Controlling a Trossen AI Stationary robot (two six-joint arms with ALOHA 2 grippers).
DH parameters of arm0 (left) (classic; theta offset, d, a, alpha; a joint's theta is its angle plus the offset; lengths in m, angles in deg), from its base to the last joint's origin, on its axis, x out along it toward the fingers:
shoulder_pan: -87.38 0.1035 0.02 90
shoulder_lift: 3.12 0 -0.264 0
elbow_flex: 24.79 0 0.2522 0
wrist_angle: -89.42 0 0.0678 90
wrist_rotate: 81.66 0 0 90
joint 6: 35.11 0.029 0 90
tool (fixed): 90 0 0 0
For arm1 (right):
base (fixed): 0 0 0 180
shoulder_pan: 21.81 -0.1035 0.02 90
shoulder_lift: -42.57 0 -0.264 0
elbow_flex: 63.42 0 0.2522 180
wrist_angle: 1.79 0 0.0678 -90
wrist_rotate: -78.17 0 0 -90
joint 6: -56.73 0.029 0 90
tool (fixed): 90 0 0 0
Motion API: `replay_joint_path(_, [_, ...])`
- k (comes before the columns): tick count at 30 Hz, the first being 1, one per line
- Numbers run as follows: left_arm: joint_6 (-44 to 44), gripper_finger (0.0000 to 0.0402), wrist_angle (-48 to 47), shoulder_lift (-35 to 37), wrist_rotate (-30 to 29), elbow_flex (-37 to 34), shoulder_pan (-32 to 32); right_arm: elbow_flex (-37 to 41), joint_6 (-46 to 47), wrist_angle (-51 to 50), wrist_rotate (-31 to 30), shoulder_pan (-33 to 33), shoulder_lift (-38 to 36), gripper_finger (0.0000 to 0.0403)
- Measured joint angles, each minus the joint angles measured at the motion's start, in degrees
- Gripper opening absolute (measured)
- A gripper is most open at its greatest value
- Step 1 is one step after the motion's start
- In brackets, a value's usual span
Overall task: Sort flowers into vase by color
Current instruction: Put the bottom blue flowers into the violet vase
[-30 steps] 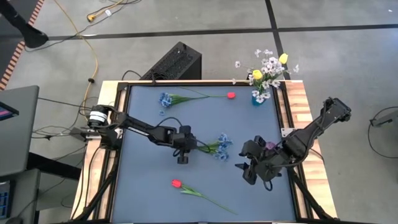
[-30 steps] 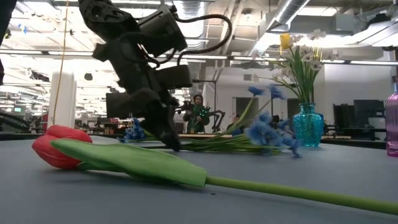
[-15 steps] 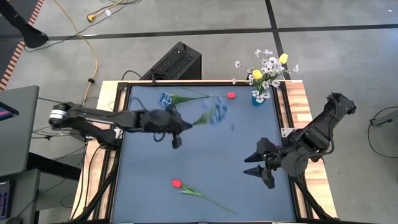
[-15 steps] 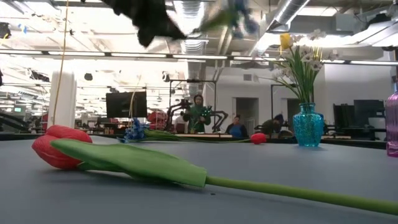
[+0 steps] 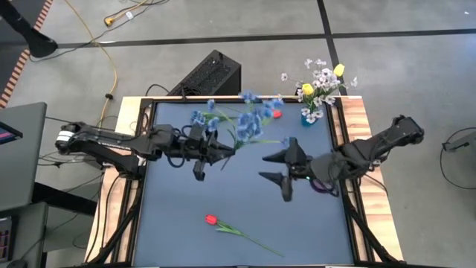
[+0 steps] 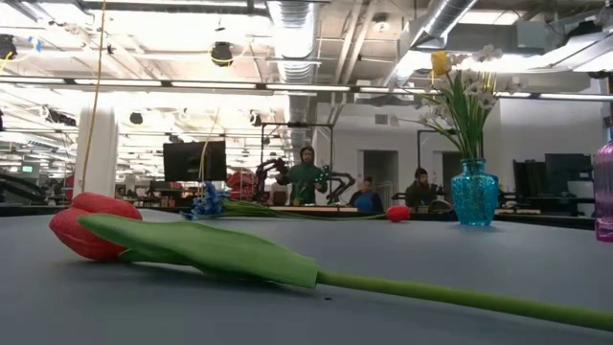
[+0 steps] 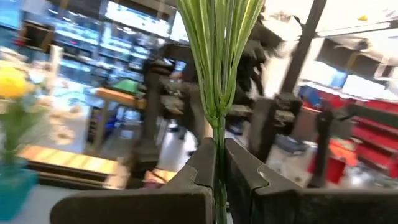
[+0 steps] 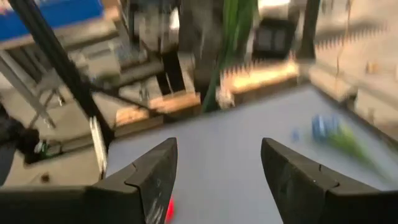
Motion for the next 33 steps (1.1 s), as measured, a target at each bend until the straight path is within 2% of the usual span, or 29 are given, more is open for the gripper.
replay_joint_path(5, [-0.7, 0.0000, 6.4, -3.5, 0.2, 0.0, -2.4, 0.0, -9.6, 11.3, 4.1, 4.4, 2.5, 0.0260])
replay_joint_path(9, [-0.9, 0.0000, 7.9, -4.4, 0.3, 0.0, -3.6, 0.0, -10.3, 11.7, 4.6, 6.9, 3.2, 0.0260])
replay_joint_path(14, [-0.4, 0.0000, 6.5, -4.4, 0.2, 0.0, -3.9, 0.0, -12.6, 16.3, 13.4, 9.5, 3.4, 0.0260])
replay_joint_path(19, [-0.4, 0.0000, 5.4, -4.4, 0.1, 0.0, -3.9, 0.0, -14.3, 19.9, 17.4, 11.1, 3.4, 0.0260])
replay_joint_path(27, [-0.4, 0.0000, 5.3, -4.4, 0.0, 0.0, -3.9, 0.0, -13.7, 22.5, 19.1, 13.8, 3.4, 0.0259])
replay_joint_path(30, [-0.4, 0.0002, 5.4, -4.4, -0.4, 0.0, -3.9, 0.0, -13.7, 22.6, 19.2, 14.0, 3.4, 0.0244])
replay_joint_path(33, [-0.4, 0.0009, 5.4, -4.4, -0.9, 0.0, -3.9, 0.0, -13.7, 22.6, 19.3, 14.0, 3.4, 0.0205])
